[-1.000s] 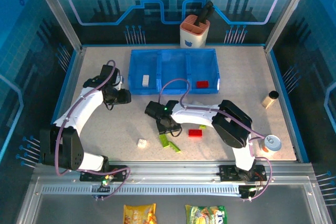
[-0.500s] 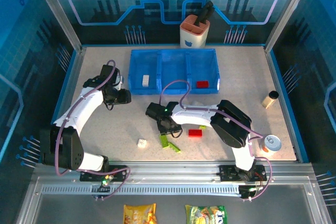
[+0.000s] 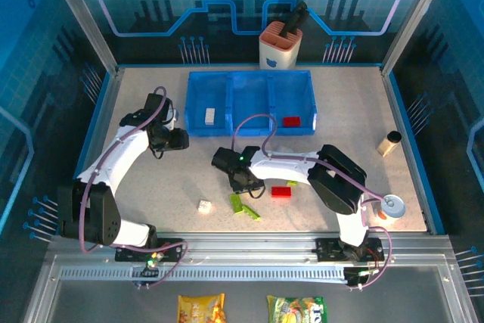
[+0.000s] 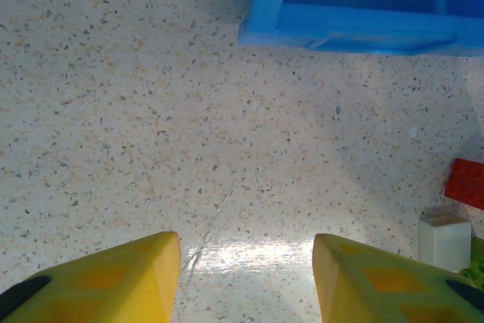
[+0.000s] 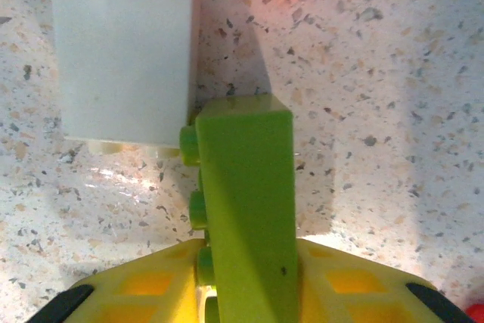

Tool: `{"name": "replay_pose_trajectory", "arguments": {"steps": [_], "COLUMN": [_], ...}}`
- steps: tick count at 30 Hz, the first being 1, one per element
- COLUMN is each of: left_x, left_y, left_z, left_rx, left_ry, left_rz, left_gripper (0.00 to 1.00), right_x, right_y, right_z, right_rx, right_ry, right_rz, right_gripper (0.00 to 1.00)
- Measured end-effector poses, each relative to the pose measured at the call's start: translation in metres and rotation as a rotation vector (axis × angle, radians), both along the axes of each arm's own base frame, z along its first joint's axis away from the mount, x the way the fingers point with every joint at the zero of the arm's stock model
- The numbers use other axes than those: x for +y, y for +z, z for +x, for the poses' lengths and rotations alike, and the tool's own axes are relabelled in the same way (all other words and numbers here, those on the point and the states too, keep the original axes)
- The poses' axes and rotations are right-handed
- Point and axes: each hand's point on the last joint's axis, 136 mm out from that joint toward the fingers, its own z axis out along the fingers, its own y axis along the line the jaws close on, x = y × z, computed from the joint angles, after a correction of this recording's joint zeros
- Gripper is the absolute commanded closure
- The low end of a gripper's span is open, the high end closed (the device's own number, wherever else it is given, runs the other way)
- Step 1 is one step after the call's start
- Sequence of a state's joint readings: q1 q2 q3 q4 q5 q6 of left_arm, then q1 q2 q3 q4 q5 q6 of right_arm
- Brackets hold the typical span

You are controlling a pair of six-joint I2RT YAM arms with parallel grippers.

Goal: Sort the legos into containers by color
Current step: Pick up the lego from the bottom-center of the table.

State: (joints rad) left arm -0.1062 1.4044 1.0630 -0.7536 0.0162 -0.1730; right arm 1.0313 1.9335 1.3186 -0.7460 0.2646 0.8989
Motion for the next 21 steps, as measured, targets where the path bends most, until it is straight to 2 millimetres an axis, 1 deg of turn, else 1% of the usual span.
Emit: {"name": "replay_pose_trajectory", "arguments": {"steps": [5, 14, 18, 21], "left_x": [0.000, 0.000, 0.000, 0.000], "left_y": [0.000, 0.000, 0.000, 0.000], "left_z": [0.000, 0.000, 0.000, 0.000], "left_rx": [0.000, 0.000, 0.000, 0.000], "left_ry": [0.000, 0.000, 0.000, 0.000], "left_rz": [0.000, 0.000, 0.000, 0.000], "left_gripper": [0.50, 0.50, 0.50, 0.50], "right_x": [-0.003, -0.012, -0.021, -0.025], "right_y": [0.010, 0.026, 0.035, 0.045], "right_z": [0.005, 0.013, 0.022, 0.034], "right_rx": [-0.021, -0.039, -0.049, -0.063], "right_ry": [-0.002, -0.005, -0.010, -0.018], "right_rz": [0.009, 0.019, 0.017, 0.027], "right_gripper": [0.71, 0.73, 0.73, 0.73]}}
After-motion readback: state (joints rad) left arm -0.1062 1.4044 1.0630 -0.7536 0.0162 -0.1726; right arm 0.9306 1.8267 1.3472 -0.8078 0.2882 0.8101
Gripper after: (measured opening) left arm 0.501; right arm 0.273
